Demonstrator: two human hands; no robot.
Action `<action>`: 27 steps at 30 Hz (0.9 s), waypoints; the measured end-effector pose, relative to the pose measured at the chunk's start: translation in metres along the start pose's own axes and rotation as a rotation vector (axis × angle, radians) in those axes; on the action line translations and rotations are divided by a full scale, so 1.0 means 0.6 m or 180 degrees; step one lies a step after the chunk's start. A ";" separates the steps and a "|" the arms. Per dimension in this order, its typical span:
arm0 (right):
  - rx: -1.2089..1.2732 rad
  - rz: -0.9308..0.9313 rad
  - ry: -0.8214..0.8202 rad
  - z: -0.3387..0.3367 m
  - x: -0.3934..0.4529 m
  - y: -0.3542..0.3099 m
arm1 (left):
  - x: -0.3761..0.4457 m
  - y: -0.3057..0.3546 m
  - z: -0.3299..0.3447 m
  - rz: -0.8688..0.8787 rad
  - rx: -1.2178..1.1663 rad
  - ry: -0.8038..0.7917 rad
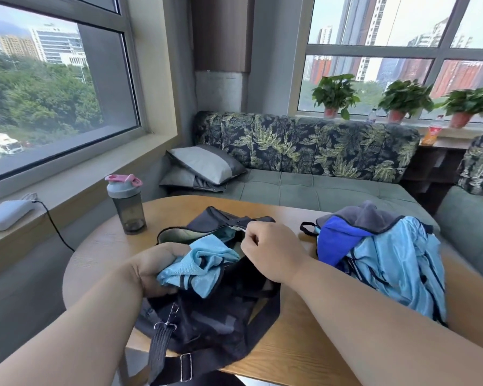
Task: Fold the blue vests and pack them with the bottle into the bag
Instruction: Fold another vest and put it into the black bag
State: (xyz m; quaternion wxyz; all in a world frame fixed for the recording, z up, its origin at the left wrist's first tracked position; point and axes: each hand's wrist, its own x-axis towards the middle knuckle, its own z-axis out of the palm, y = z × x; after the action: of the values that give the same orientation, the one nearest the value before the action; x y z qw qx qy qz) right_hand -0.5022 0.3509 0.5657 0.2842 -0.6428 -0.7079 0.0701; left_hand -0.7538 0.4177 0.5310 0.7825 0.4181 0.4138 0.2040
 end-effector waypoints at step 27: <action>0.2173 0.0563 -0.0669 -0.009 0.006 0.064 | 0.273 0.051 0.114 -0.0358 0.2367 0.0541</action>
State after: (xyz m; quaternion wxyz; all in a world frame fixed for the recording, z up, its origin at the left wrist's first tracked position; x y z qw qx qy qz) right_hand -0.4662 0.3588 0.5535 0.4009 -0.5589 -0.6107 0.3922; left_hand -0.6028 0.5107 0.4990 0.5503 0.6316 0.5452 0.0307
